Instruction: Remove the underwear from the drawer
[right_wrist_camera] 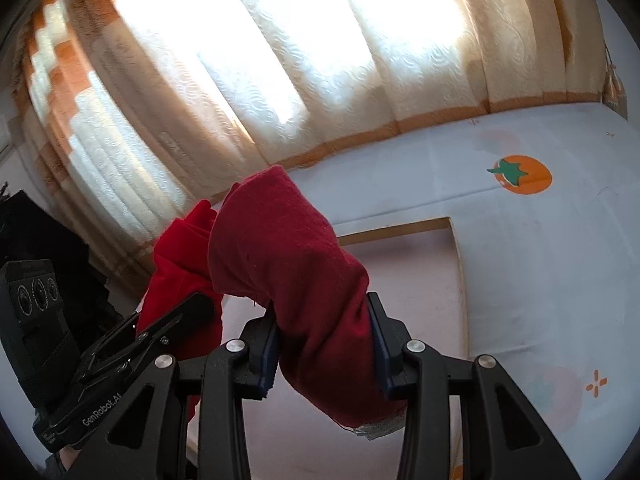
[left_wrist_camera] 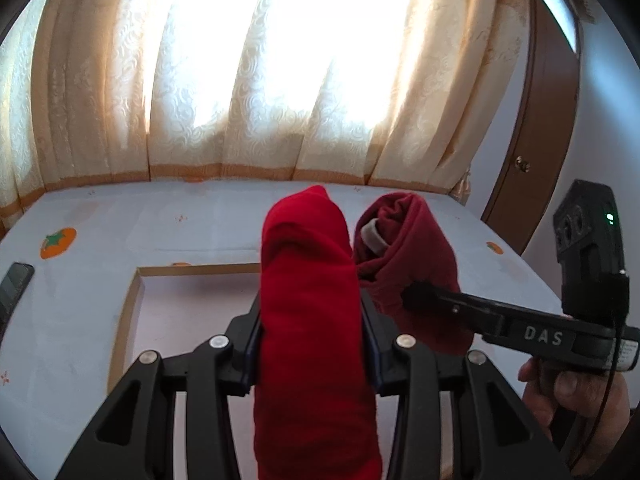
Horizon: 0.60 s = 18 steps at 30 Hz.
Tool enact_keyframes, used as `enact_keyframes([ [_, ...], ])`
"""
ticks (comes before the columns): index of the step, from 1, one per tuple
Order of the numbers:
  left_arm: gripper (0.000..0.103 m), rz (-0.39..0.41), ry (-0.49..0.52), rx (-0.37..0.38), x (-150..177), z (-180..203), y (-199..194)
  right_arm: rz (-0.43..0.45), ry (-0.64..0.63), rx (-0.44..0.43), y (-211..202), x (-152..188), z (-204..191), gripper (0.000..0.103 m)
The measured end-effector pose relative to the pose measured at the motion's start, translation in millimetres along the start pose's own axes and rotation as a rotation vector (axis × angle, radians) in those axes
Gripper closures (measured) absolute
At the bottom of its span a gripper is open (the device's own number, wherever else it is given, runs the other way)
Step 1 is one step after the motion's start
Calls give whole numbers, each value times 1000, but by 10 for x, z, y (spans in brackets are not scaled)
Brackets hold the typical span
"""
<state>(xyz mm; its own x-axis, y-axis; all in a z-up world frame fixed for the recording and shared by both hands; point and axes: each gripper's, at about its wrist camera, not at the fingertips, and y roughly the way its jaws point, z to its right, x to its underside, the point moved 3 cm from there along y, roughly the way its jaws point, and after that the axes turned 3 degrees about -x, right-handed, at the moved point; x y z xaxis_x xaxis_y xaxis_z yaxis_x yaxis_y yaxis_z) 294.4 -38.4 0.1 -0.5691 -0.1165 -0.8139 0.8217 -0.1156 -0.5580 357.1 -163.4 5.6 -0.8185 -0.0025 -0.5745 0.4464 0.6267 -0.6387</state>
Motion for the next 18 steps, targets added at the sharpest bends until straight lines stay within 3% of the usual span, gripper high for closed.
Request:
enact_keyframes([
  [18, 63, -152, -88, 0, -12, -44, 662, -46, 43, 121, 381, -228, 307, 60],
])
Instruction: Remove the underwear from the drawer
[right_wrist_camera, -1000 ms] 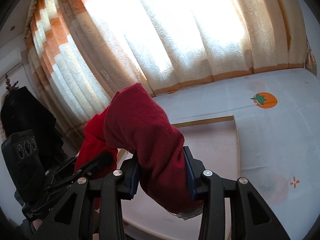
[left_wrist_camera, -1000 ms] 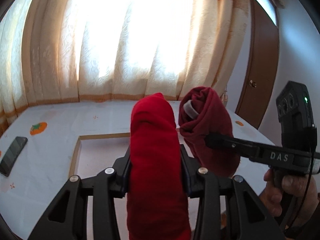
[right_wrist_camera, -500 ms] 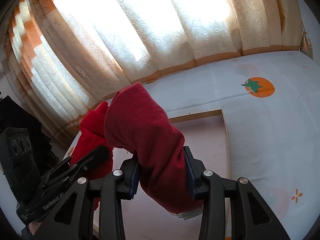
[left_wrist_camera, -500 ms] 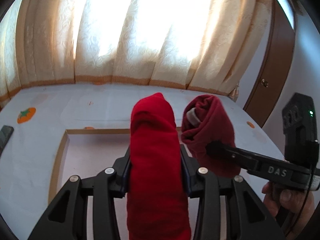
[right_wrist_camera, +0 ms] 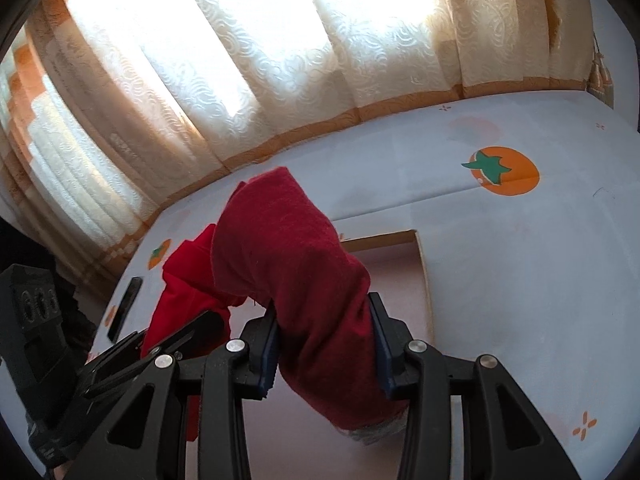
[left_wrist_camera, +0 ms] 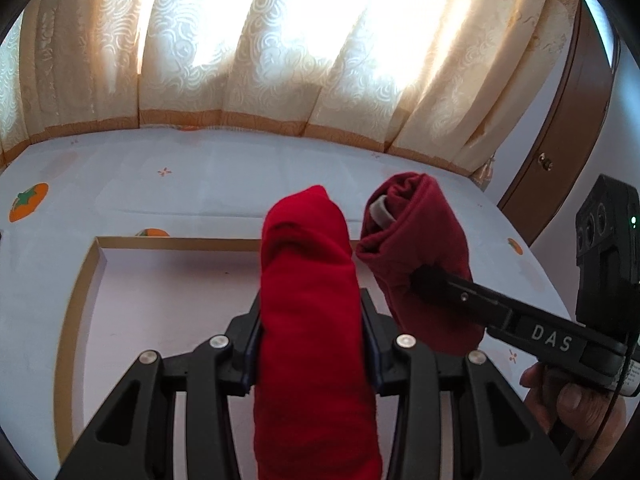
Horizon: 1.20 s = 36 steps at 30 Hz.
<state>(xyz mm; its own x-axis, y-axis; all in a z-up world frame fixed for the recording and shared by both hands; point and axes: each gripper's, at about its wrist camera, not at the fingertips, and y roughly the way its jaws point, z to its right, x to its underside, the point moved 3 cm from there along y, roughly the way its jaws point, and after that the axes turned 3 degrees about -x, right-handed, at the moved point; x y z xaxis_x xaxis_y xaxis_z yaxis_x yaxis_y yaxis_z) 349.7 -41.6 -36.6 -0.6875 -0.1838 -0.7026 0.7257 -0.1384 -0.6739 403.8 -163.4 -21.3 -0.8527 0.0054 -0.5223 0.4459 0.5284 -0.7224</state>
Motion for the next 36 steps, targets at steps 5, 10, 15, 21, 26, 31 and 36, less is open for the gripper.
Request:
enact_keyframes([
  [5, 63, -23, 0, -7, 8, 12, 121, -4, -2, 25, 87, -49, 37, 60],
  [10, 62, -64, -13, -2, 7, 10, 209, -14, -6, 30, 148, -44, 78, 60],
  [15, 56, -88, -36, -4, 4, -22, 273, -24, -7, 33, 165, -32, 87, 38],
  [21, 51, -54, -23, 5, 15, 4, 159, 2, -52, 53, 39, 0, 32, 34],
  [26, 48, -24, -23, 22, 7, 11, 5, 17, -72, 63, -84, 62, -4, 31],
  [31, 43, 19, -15, 55, 50, 11, -264, 31, -88, 33, -310, 179, -76, 31],
  [36, 42, 54, -5, 100, 184, -4, -547, 40, -123, -27, -660, 401, -175, 30],
])
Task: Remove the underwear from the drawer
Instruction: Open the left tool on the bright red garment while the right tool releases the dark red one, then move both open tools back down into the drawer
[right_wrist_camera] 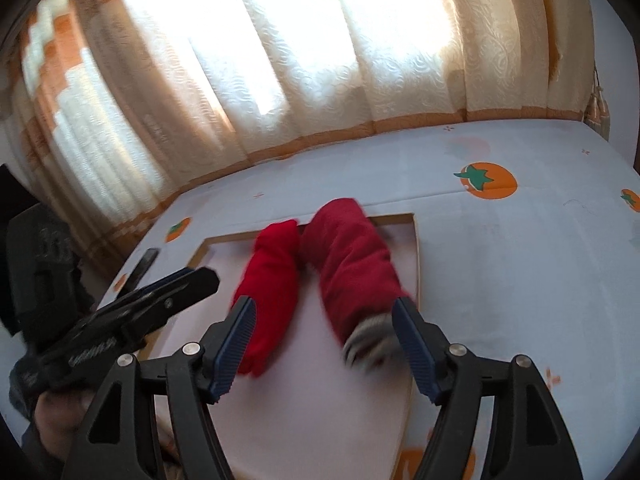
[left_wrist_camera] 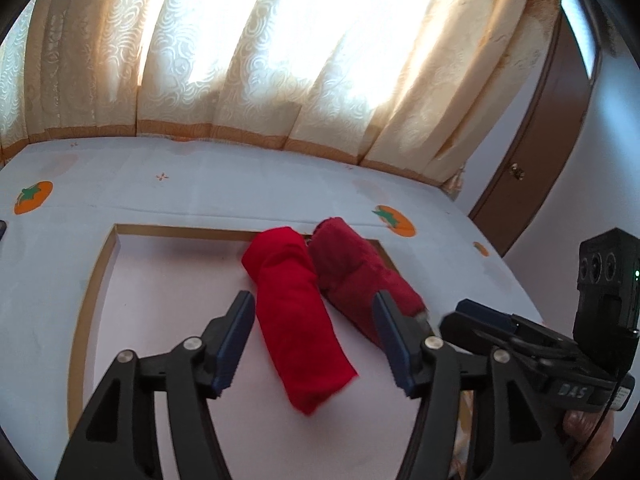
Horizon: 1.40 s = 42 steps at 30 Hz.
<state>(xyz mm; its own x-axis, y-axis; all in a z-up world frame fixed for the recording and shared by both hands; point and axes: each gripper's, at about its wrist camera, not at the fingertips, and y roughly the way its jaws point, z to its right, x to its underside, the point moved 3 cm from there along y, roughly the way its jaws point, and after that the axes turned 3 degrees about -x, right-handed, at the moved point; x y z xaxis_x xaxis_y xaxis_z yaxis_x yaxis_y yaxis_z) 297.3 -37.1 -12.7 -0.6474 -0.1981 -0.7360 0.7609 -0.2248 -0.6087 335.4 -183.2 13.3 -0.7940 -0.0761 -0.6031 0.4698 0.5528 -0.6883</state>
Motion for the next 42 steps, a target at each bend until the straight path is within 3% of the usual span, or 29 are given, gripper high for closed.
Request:
enact_keyframes([
  [13, 37, 47, 88, 67, 547, 48, -777, 8, -119, -117, -812, 613, -471, 26],
  [25, 34, 23, 213, 74, 1173, 150, -1258, 23, -256, -173, -1478, 1106, -889, 25],
  [32, 34, -59, 256, 7, 1663, -71, -1296, -46, -360, -156, -1350, 1587, -927, 25],
  [42, 34, -185, 238, -89, 2049, -509, -1161, -159, -338, -136, -871, 2152, -653, 25],
])
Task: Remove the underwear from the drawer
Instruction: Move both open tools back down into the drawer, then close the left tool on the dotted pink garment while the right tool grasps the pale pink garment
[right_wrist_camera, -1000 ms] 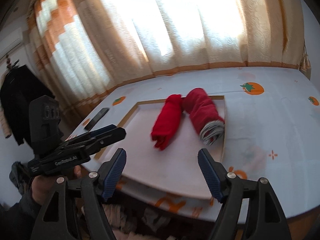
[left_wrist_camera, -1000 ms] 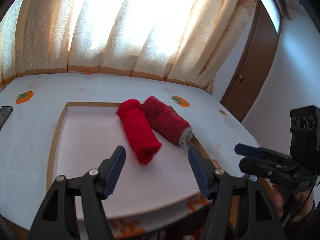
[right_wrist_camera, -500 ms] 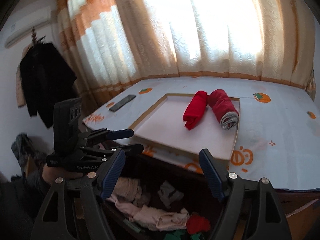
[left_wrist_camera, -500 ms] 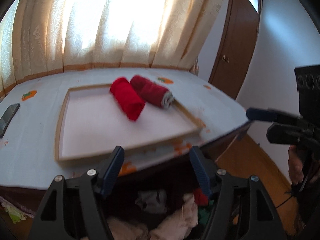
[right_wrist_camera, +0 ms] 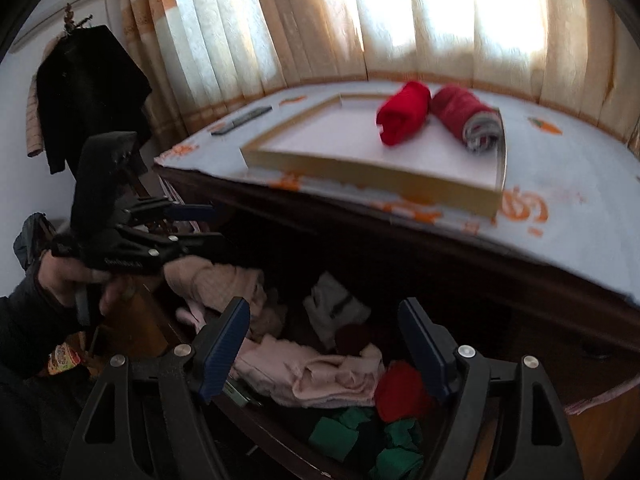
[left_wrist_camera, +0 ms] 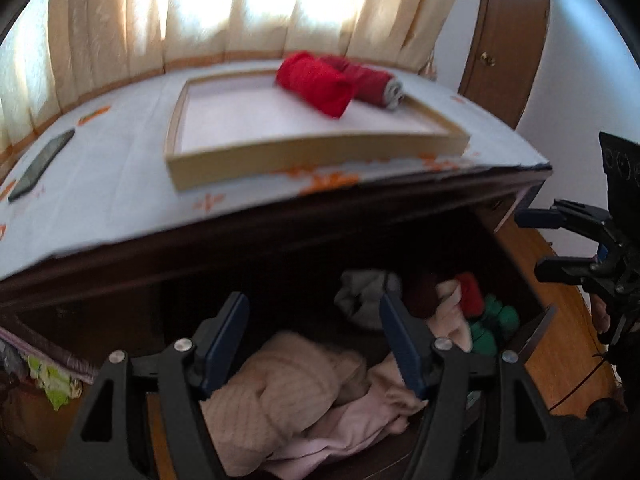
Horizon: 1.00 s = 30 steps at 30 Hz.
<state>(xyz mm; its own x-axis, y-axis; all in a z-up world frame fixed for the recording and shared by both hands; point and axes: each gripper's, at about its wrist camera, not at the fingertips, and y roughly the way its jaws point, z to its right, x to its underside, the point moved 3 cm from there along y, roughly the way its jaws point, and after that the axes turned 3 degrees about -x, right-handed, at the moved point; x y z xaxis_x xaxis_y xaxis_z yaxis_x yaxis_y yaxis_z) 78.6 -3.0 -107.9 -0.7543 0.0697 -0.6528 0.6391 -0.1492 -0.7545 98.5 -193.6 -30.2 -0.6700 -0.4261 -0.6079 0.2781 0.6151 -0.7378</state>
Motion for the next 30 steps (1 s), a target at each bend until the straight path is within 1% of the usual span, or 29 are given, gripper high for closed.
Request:
enact_keyframes([
  [7, 34, -94, 45, -17, 260, -37, 121, -52, -43, 31, 202, 205, 20, 25],
  [12, 34, -175, 128, -24, 382, -31, 180, -72, -42, 24, 284, 291, 32, 25],
  [17, 34, -248, 208, -46, 471, -36, 283, -83, -39, 18, 381, 338, 26, 25],
  [20, 34, -286, 224, -41, 508, -47, 350, -91, -41, 17, 432, 365, 21, 25],
  [25, 34, -328, 213, -22, 511, -88, 454, -94, -48, 25, 456, 392, 25, 25],
  [30, 34, -375, 251, -15, 532, -95, 535, -99, -40, 30, 472, 415, 53, 25],
])
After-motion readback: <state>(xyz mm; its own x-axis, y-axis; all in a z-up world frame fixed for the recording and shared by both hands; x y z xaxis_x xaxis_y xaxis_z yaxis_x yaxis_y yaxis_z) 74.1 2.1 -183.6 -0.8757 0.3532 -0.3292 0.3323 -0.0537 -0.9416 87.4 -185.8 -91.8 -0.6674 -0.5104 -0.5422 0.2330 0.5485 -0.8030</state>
